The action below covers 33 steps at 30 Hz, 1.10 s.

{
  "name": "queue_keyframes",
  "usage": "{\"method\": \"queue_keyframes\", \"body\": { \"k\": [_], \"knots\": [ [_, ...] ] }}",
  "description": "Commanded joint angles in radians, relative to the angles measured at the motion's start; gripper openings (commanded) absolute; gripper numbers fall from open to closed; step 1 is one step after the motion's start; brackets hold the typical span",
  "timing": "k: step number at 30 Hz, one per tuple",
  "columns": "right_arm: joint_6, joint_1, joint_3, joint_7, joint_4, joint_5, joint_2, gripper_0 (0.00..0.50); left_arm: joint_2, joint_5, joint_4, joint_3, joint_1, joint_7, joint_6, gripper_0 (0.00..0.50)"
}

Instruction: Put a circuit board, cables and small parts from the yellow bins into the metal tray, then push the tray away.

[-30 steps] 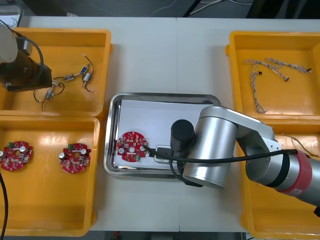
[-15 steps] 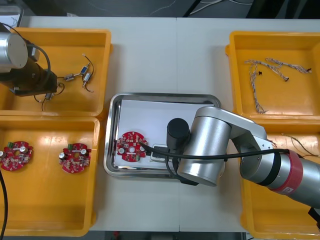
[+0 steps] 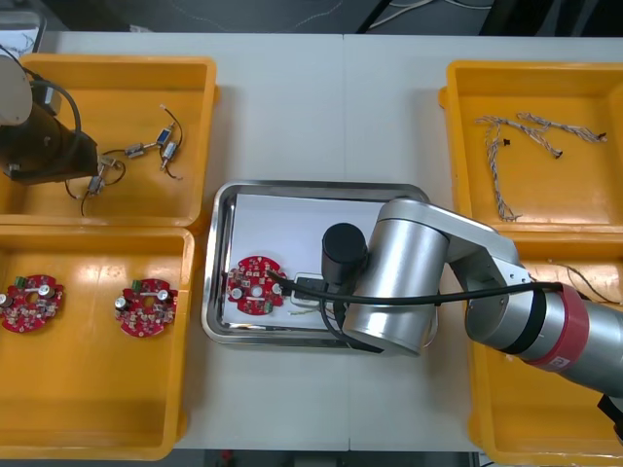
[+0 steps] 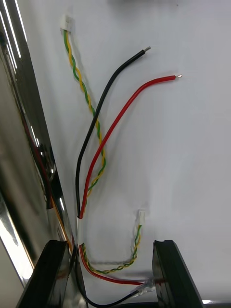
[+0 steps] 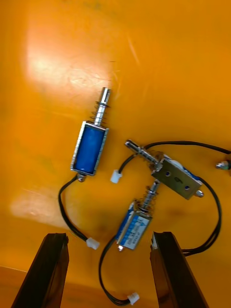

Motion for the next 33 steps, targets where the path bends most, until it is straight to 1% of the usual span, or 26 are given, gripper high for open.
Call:
{"method": "queue_keyframes", "body": {
  "k": [1, 7, 11, 12, 14, 16, 17, 20, 23, 24, 25, 30, 33],
  "knots": [
    [-0.007, -0.033, -0.02, 0.037, -0.006, -0.011, 0.008, 0.5, 0.052, 0.003, 0.003, -0.011, -0.046, -0.084, -0.011, 0.5],
    [0.009, -0.047, -0.075, 0.039, -0.014, -0.082, -0.004, 0.5, 0.045, 0.002, 0.003, -0.013, -0.048, -0.079, -0.011, 0.5],
    [0.043, -0.054, -0.134, 0.042, -0.048, -0.133, -0.021, 0.5, 0.017, -0.012, 0.001, -0.013, -0.055, -0.081, -0.011, 0.5],
    [0.043, -0.054, -0.134, 0.042, -0.048, -0.133, -0.021, 0.5, 0.017, -0.012, 0.001, -0.013, -0.055, -0.081, -0.011, 0.5],
    [0.089, -0.056, -0.204, 0.042, -0.075, -0.186, -0.032, 0.5, -0.004, -0.027, 0.001, -0.013, -0.06, -0.082, -0.014, 0.5],
    [0.107, -0.056, -0.235, 0.039, -0.086, -0.208, -0.037, 0.5, -0.012, -0.035, 0.001, -0.013, -0.06, -0.084, -0.016, 0.5],
    [0.136, -0.057, -0.282, 0.033, -0.101, -0.24, -0.043, 0.5, -0.021, -0.04, 0.001, -0.013, -0.06, -0.086, -0.014, 0.5],
    [0.168, -0.056, -0.348, 0.03, -0.109, -0.278, -0.05, 0.5, -0.034, -0.046, 0.001, -0.013, -0.062, -0.089, -0.016, 0.5],
    [0.209, -0.057, -0.45, 0.024, -0.109, -0.335, -0.064, 0.5, -0.049, -0.063, 0.001, -0.016, -0.062, -0.093, -0.016, 0.5],
    [0.209, -0.057, -0.45, 0.024, -0.109, -0.335, -0.064, 0.5, -0.049, -0.063, 0.001, -0.016, -0.062, -0.093, -0.016, 0.5],
    [0.209, -0.057, -0.508, 0.014, -0.109, -0.355, -0.075, 0.5, -0.057, -0.07, 0.001, -0.022, -0.062, -0.093, -0.019, 0.5],
    [0.209, -0.057, -0.625, -0.009, -0.108, -0.364, -0.106, 0.5, -0.073, -0.096, 0.001, -0.028, -0.062, -0.093, -0.022, 0.5],
    [0.209, -0.057, -0.675, -0.062, -0.103, -0.375, -0.129, 0.5, -0.084, -0.11, 0.003, -0.03, -0.06, -0.095, -0.022, 0.5]
  ]
}}
